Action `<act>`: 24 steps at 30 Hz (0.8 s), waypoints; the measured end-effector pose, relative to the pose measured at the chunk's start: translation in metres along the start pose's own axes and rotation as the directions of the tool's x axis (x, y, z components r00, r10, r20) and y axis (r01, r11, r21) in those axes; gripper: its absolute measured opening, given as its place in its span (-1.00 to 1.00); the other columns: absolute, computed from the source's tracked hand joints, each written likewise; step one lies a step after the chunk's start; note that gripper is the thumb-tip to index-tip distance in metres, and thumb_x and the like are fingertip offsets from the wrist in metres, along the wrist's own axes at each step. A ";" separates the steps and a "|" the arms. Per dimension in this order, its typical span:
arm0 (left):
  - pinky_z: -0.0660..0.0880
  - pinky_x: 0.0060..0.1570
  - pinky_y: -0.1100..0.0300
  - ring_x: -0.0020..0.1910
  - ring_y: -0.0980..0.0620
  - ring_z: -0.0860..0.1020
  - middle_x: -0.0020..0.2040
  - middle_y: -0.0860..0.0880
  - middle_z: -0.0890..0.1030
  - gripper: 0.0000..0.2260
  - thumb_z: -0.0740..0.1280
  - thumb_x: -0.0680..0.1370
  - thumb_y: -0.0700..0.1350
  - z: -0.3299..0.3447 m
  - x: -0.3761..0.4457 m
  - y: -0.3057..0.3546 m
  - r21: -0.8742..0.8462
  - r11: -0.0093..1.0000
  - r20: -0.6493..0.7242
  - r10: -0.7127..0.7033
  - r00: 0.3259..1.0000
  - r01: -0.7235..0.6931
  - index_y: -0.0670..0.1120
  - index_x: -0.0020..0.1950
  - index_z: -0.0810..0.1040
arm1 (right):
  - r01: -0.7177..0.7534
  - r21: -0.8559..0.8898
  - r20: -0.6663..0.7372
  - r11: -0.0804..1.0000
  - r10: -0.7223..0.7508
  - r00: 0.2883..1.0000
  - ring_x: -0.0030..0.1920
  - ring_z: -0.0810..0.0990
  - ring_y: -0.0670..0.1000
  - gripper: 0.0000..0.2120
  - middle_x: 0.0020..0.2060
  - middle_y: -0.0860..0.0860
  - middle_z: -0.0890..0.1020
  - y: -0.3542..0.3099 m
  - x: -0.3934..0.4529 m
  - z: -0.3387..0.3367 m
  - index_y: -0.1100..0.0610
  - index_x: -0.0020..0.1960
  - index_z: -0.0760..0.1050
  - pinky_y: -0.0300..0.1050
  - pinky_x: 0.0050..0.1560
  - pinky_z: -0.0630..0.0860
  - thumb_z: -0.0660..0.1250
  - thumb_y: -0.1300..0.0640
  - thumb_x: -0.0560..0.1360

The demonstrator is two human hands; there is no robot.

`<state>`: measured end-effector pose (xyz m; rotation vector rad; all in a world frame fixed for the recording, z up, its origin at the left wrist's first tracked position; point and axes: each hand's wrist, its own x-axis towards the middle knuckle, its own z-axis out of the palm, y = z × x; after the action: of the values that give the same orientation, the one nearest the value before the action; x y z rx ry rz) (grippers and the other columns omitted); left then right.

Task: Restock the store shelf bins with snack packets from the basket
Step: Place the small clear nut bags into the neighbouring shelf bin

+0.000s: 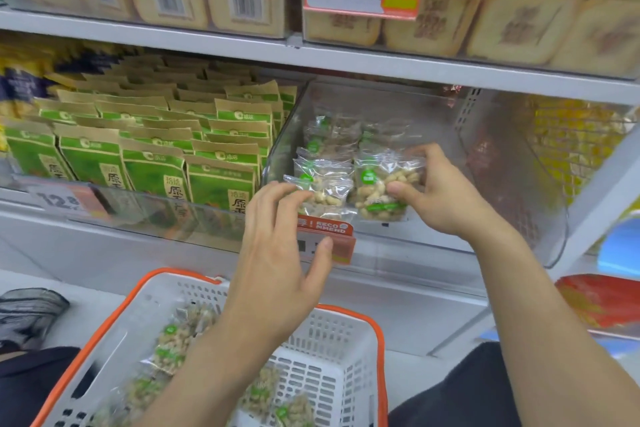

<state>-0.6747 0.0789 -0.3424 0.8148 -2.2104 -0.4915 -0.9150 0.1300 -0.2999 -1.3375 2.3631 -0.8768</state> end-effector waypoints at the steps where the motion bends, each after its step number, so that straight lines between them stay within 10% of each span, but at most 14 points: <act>1: 0.14 0.42 0.30 0.44 0.04 0.23 0.36 0.02 0.30 -0.58 0.35 0.56 -0.06 0.000 0.000 0.000 -0.007 1.000 -0.007 -0.009 1.000 0.009 -0.08 0.39 0.36 | -0.017 -0.016 0.026 1.000 0.017 1.000 0.01 0.56 0.08 -0.41 -0.01 0.11 0.61 -0.003 0.002 0.003 0.05 0.43 0.25 -0.05 -0.06 0.41 0.44 -0.04 0.52; 7: 0.23 0.41 0.11 0.47 -0.05 0.22 0.40 -0.07 0.28 -0.57 0.34 0.56 -0.03 0.007 -0.007 0.001 0.045 0.999 -0.034 -0.010 0.999 0.011 -0.11 0.39 0.36 | -0.119 -0.026 0.050 0.993 0.120 0.992 0.11 0.44 0.05 -0.21 0.36 0.14 0.35 -0.012 0.010 0.007 0.03 0.47 0.25 -0.20 0.10 0.29 0.58 -0.03 0.38; 12: 0.37 0.35 -0.05 0.42 -0.07 0.28 0.37 -0.10 0.31 -0.57 0.40 0.53 -0.09 0.016 -0.013 0.003 0.010 0.999 -0.098 -0.050 0.994 0.051 -0.13 0.35 0.39 | -0.272 0.248 0.113 0.930 0.251 0.961 0.50 0.29 0.17 0.25 0.56 0.12 0.20 -0.006 0.026 0.008 0.11 0.62 -0.22 0.07 0.43 0.33 0.65 0.17 0.29; 16: 0.35 0.36 -0.02 0.42 -0.07 0.26 0.37 -0.10 0.31 -0.59 0.39 0.53 -0.11 0.019 -0.013 0.000 0.002 0.999 -0.102 -0.045 0.994 0.046 -0.14 0.34 0.40 | -0.268 0.247 0.155 0.931 0.235 0.959 0.34 0.44 0.10 0.12 0.36 0.00 0.43 -0.003 0.029 0.011 0.08 0.52 0.20 0.05 0.31 0.48 0.74 0.17 0.11; 24: 0.31 0.38 0.04 0.42 -0.05 0.26 0.36 -0.08 0.31 -0.61 0.35 0.53 -0.10 0.019 -0.012 0.001 -0.002 0.999 -0.107 -0.046 0.993 0.046 -0.12 0.33 0.40 | -0.278 0.178 0.174 0.944 0.247 0.953 0.31 0.48 0.16 0.16 0.40 0.01 0.39 -0.011 0.026 0.011 0.05 0.52 0.16 0.16 0.21 0.56 0.74 0.15 0.09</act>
<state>-0.6829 0.0896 -0.3605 0.8735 -2.0979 -0.4593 -0.9159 0.0993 -0.3000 -0.9469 2.2044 -0.8743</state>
